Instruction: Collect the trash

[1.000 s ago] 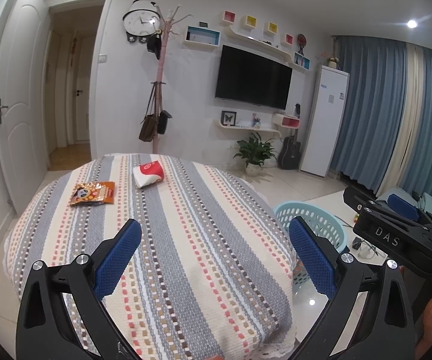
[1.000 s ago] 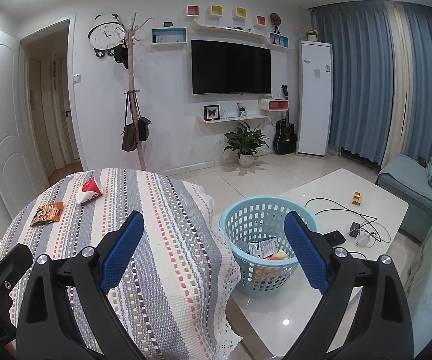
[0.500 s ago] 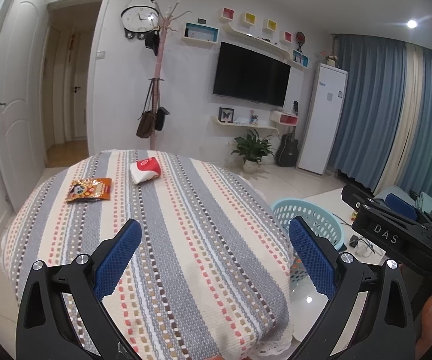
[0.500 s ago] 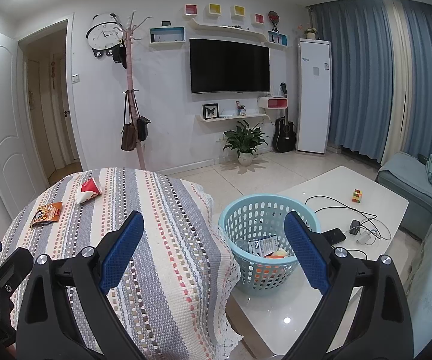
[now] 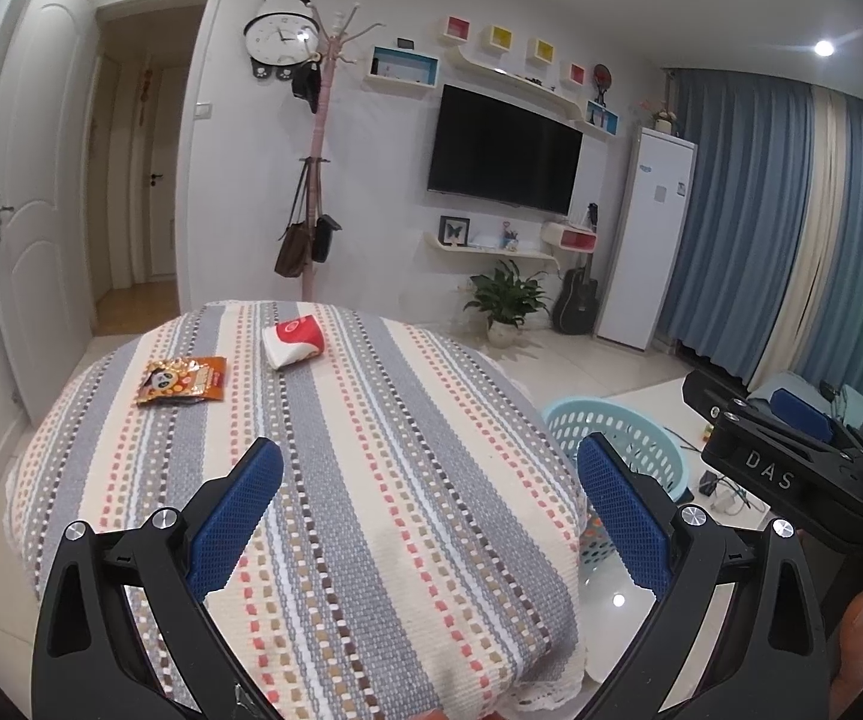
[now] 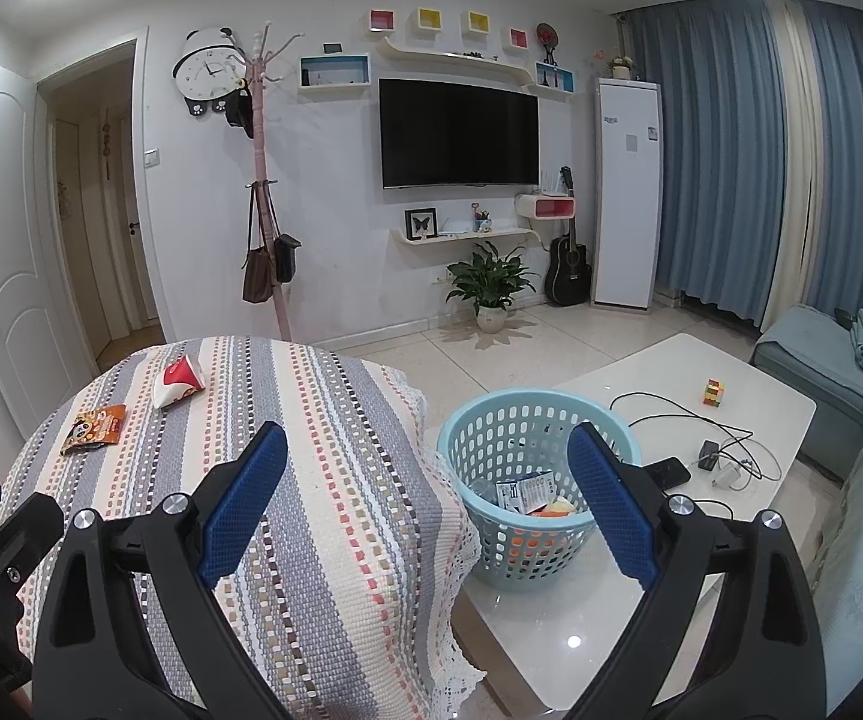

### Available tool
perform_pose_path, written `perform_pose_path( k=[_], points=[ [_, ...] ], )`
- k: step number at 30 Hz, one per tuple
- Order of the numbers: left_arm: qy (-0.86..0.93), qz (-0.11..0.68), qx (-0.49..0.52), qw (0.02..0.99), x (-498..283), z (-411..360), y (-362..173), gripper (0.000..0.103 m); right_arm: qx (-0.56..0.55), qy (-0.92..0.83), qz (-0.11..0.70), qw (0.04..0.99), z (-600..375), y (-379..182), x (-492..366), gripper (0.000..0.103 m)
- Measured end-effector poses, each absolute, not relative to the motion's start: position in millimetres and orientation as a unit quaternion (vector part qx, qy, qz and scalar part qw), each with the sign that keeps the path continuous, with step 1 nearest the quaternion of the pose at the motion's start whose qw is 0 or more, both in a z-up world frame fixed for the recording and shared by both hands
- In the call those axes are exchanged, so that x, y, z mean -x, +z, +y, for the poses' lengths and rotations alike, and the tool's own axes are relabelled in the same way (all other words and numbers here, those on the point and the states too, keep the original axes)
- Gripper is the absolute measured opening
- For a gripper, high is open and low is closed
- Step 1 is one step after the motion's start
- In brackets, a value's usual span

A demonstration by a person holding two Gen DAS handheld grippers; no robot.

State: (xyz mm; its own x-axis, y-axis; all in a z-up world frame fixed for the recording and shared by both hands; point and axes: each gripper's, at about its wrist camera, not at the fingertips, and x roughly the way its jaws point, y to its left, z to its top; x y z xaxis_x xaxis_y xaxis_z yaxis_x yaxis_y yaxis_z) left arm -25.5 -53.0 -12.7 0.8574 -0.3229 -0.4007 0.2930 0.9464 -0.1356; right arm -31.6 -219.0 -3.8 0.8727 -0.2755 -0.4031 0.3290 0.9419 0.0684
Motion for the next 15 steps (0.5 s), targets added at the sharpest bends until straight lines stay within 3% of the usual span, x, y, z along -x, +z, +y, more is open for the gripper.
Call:
perform_pose_path(
  k=[15],
  points=[
    [-0.160,0.219,0.035,0.962,26.4,-52.0,-10.8,0.095,-0.065,-0.156,0.199,0.965,-215.6,-4.1,31.4,0.090]
  ],
)
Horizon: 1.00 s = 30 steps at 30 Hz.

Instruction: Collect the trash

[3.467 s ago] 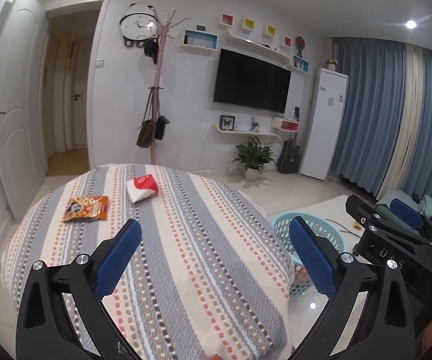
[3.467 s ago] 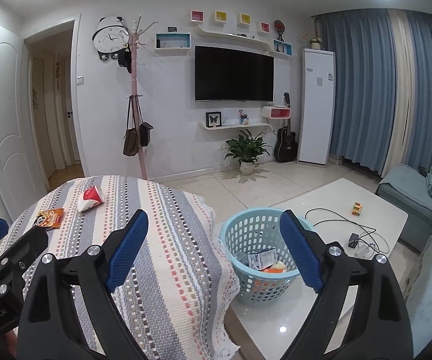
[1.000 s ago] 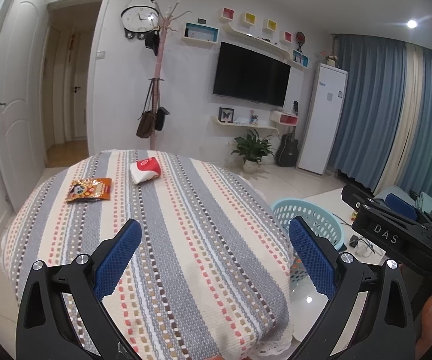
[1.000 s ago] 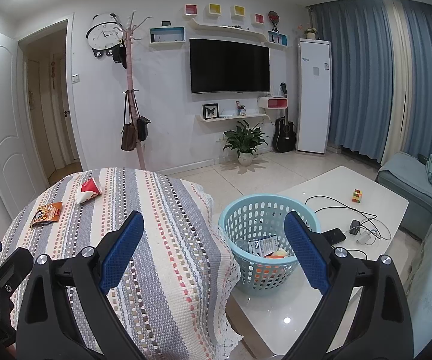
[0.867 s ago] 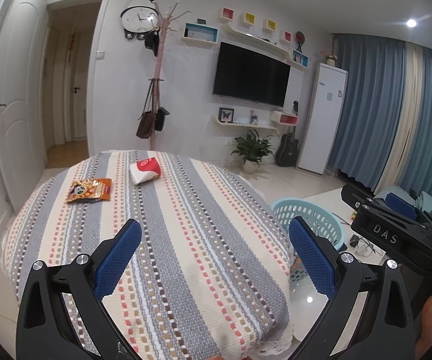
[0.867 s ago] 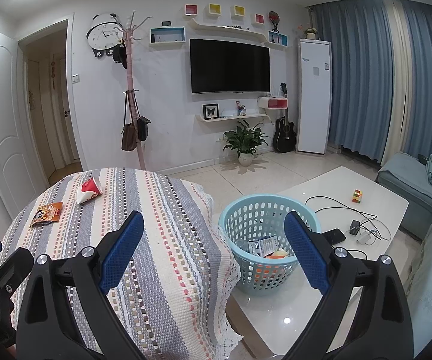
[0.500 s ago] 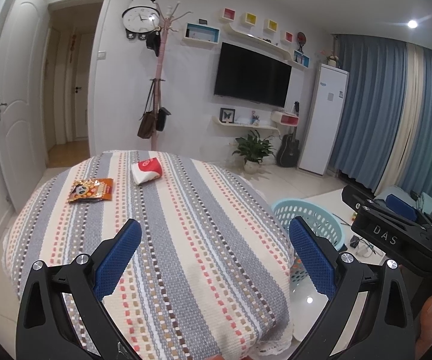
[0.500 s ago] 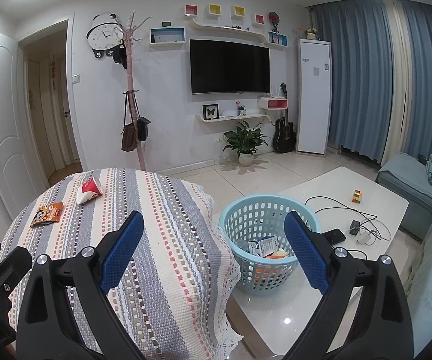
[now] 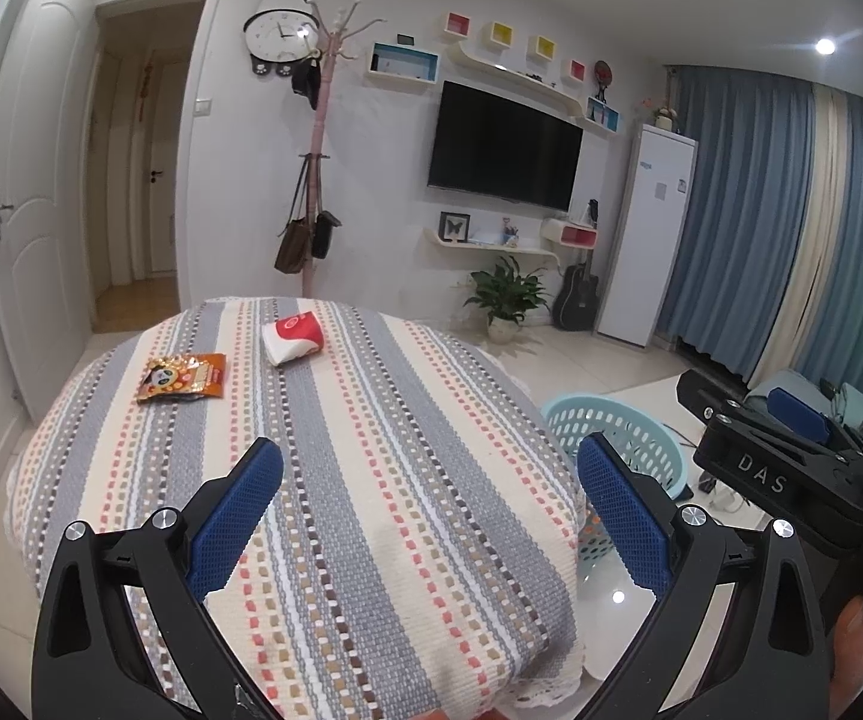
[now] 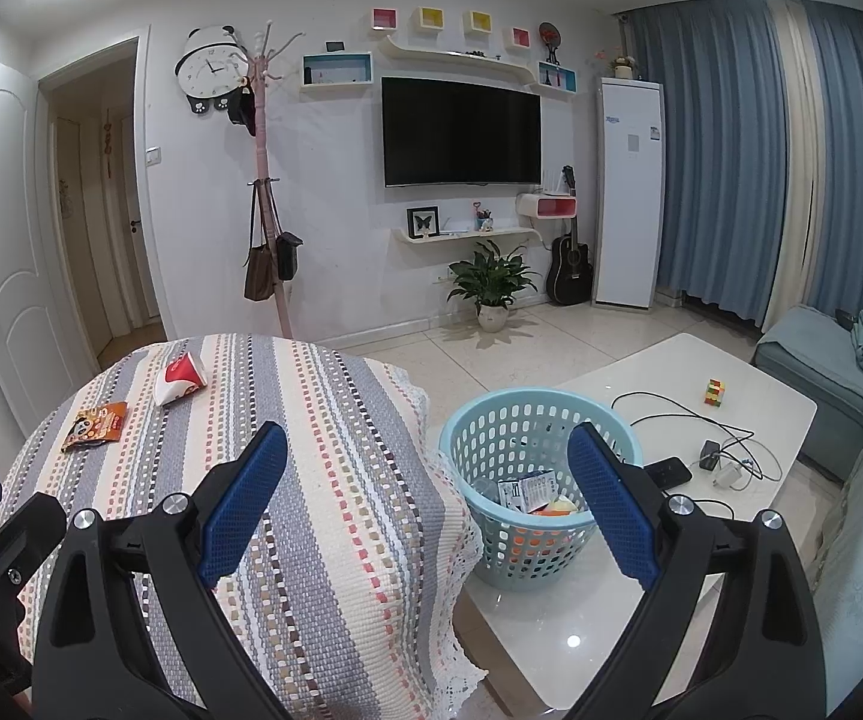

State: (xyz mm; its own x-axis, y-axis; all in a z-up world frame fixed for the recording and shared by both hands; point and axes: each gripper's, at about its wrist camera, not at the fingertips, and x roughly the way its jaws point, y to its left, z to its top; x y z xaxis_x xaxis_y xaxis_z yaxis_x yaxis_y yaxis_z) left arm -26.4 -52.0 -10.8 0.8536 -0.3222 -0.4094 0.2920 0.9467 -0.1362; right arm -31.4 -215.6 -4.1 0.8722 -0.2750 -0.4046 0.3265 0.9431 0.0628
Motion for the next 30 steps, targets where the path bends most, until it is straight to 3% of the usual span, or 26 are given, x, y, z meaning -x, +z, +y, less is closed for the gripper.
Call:
perform_pose_path(
  k=[30],
  points=[
    [-0.153,0.221,0.034,0.963,23.1,-48.5,-4.5,0.095,-0.076,-0.153,0.209,0.963,-214.7,-4.9,27.5,0.090]
  ],
)
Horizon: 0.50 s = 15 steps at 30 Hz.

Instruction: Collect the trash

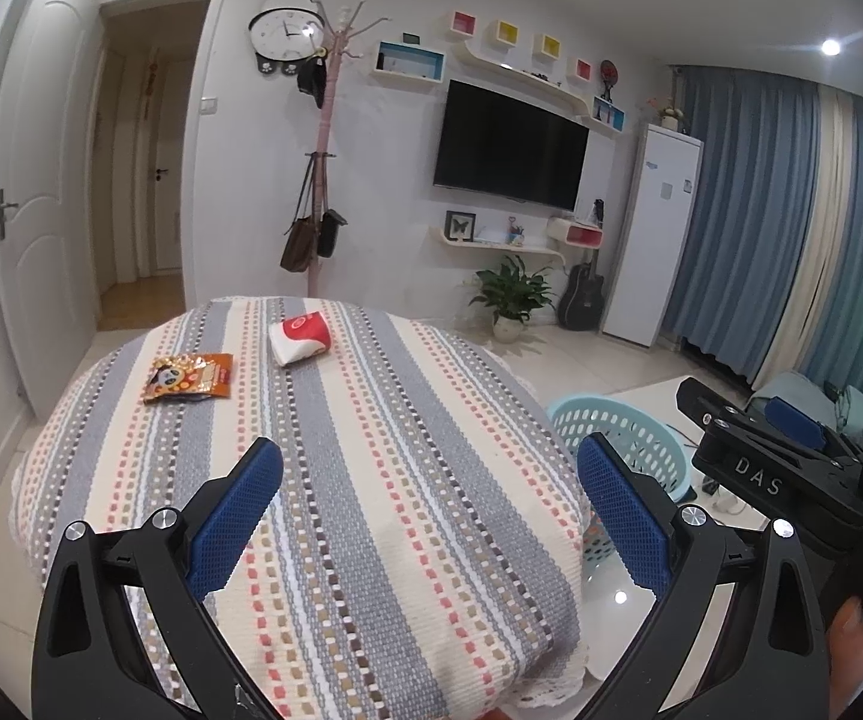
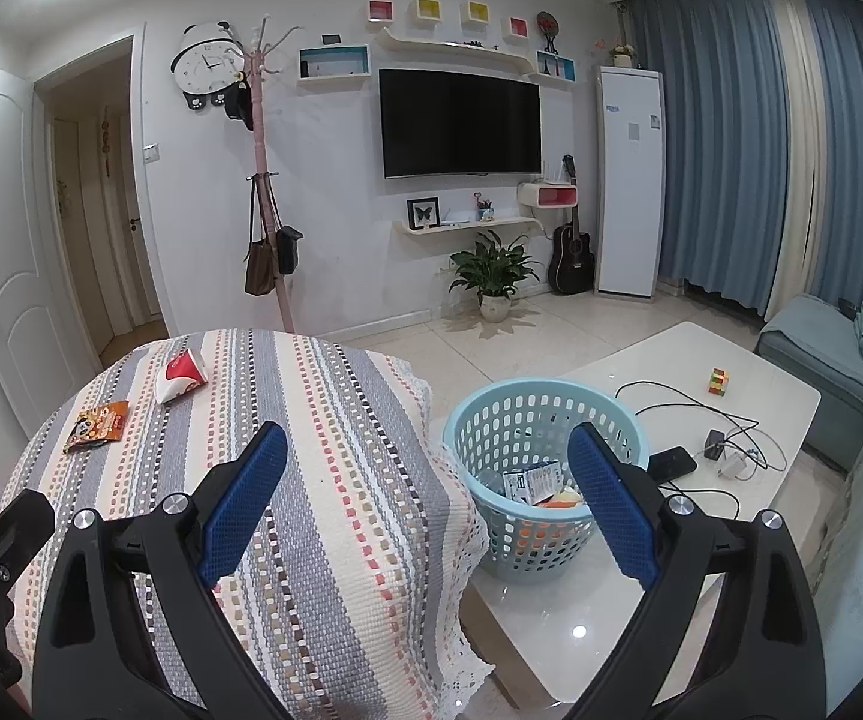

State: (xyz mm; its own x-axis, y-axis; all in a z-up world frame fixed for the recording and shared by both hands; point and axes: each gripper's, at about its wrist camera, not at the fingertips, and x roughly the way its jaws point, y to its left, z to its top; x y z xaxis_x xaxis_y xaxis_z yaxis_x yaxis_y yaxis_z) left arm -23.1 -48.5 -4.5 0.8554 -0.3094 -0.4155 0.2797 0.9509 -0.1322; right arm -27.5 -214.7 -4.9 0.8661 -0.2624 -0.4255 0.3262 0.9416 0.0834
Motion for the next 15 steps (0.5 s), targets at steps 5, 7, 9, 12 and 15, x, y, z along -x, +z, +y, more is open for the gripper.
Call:
perform_pose_path(
  k=[5,7,9,12,15],
  points=[
    [-0.149,0.214,0.022,0.965,26.1,-51.2,-3.5,0.095,-0.080,-0.153,0.209,0.963,-216.4,-4.9,27.0,0.090],
    [-0.144,0.212,0.020,0.966,26.8,-51.3,-3.4,0.095,-0.080,-0.153,0.209,0.963,-216.1,-4.9,26.8,0.090],
    [-0.143,0.212,0.018,0.967,26.7,-51.3,-3.4,0.095,-0.080,-0.152,0.210,0.962,-216.3,-5.0,26.8,0.090],
    [-0.143,0.213,0.019,0.966,27.5,-51.5,-3.7,0.095,-0.079,-0.151,0.211,0.962,-216.0,-4.4,26.4,0.090],
    [-0.138,0.211,0.021,0.968,27.4,-50.8,-3.2,0.095,-0.079,-0.152,0.210,0.963,-215.5,-4.3,26.4,0.090]
  ],
)
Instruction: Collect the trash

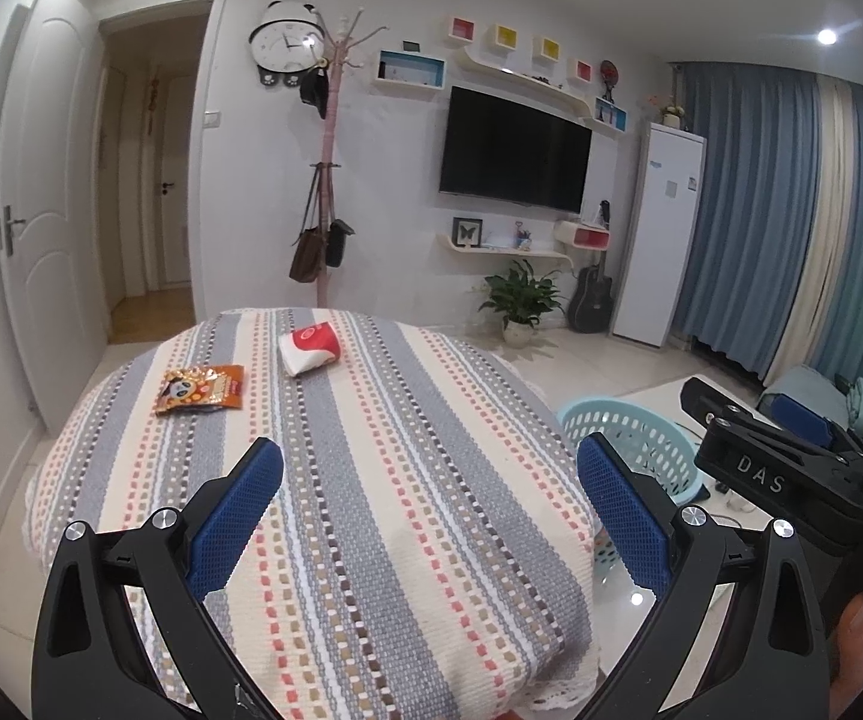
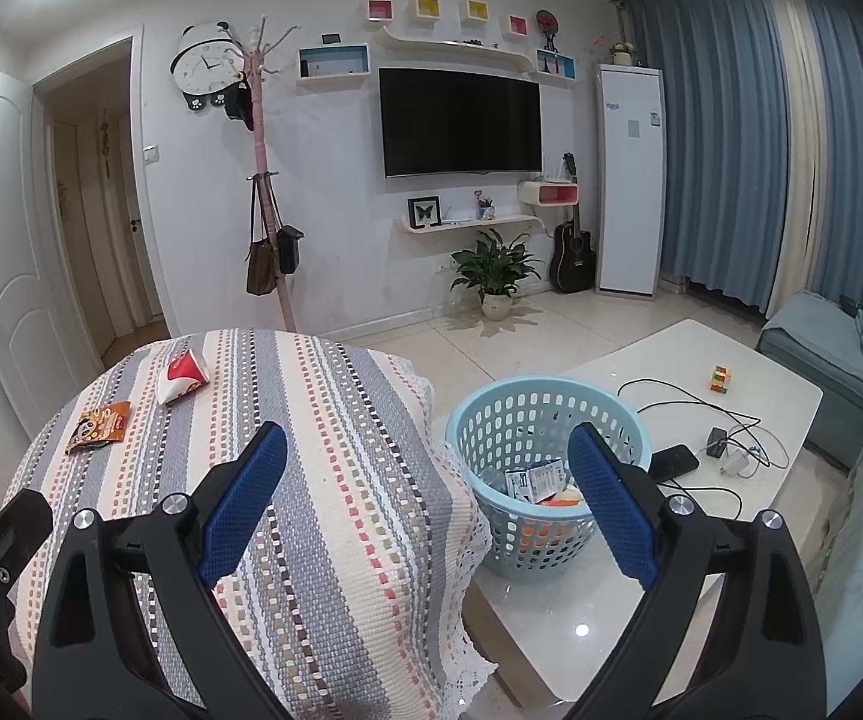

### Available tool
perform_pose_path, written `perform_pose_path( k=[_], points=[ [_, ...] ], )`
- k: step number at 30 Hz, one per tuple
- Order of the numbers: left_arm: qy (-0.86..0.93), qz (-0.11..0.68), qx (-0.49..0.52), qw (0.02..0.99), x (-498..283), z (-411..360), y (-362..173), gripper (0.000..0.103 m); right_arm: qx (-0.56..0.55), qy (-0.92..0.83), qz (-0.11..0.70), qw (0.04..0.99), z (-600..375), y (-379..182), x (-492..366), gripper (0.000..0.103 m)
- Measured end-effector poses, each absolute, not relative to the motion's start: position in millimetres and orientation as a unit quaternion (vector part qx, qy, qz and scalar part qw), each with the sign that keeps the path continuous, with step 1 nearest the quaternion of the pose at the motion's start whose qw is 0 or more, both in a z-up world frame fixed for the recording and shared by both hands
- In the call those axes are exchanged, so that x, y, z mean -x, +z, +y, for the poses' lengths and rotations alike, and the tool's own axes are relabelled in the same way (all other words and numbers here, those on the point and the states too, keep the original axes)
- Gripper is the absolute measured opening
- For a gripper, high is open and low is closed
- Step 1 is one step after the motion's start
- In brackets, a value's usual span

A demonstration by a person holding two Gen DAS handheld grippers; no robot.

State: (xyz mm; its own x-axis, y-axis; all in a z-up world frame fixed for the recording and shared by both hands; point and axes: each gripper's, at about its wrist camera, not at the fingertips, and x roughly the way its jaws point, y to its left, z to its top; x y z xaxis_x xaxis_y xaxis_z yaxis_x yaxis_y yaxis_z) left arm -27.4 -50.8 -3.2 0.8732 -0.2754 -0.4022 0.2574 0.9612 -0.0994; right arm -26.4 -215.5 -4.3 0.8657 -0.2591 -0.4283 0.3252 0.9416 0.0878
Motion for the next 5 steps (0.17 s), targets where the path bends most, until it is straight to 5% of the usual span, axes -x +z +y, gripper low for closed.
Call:
perform_pose_path(
  k=[5],
  points=[
    [-0.138,0.210,0.026,0.968,27.5,-48.7,-3.3,0.095,-0.079,-0.152,0.210,0.962,-215.5,-4.1,26.5,0.090]
  ],
)
